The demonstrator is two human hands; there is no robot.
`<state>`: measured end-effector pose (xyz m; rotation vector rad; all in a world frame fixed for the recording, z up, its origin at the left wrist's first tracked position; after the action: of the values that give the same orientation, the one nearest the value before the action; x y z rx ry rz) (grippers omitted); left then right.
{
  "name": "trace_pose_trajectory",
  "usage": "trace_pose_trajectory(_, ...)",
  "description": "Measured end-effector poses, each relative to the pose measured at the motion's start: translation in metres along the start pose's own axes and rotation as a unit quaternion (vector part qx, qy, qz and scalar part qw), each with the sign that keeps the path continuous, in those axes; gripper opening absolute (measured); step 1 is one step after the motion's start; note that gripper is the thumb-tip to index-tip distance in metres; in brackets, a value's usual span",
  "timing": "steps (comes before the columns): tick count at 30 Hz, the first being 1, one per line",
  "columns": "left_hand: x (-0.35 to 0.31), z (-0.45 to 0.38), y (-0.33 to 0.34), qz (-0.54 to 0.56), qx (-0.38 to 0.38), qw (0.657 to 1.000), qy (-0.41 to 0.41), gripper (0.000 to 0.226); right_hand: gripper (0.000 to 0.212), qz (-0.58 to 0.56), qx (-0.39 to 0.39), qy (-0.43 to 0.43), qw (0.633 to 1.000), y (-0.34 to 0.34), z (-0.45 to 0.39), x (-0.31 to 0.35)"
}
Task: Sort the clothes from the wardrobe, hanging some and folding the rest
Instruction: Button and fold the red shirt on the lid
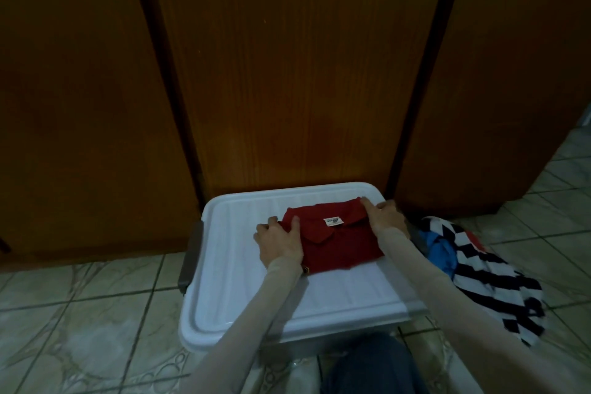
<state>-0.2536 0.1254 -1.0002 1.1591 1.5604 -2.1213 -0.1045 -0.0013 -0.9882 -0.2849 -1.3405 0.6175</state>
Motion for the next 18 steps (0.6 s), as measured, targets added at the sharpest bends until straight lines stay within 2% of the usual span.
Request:
trace_pose_trajectory(2, -0.008, -0.004, 0.004, -0.029, 0.014, 0.999, -0.023, 0.054, 0.056, 0.016, 0.032, -0.011, 0.999, 0.001, -0.002, 0.000)
trace_pose_trajectory(4, -0.014, -0.008, 0.005, -0.037, -0.001, 0.999, -0.022, 0.039, 0.044, 0.016, 0.047, -0.027, 0.998, 0.001, -0.002, -0.002)
trace_pose_trajectory(10, -0.029, -0.013, 0.003, 0.106, -0.048, 0.993, 0.031, 0.011, 0.013, -0.034, 0.015, -0.073, 0.997, -0.004, -0.005, -0.013)
trace_pose_trajectory(15, -0.020, -0.027, 0.013, 0.185, -0.054, 0.981, 0.026, 0.009, 0.021, -0.077, -0.017, -0.115, 0.990, -0.009, -0.004, -0.006)
trace_pose_trajectory(18, 0.001, -0.028, 0.024, 0.156, -0.053, 0.984, 0.065, 0.001, 0.024, 0.027, 0.002, -0.165, 0.986, 0.003, -0.004, -0.014)
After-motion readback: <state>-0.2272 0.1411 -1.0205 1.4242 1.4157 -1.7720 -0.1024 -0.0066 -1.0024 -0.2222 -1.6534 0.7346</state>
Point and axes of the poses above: each hand's wrist, its own z-axis away from the middle knuckle, its own y-axis out of the palm, x = y × z, the point moved 2 cm from there along -z, towards the middle knuckle, and after that the axes turned 3 degrees about -z, right-handed, at the moved point
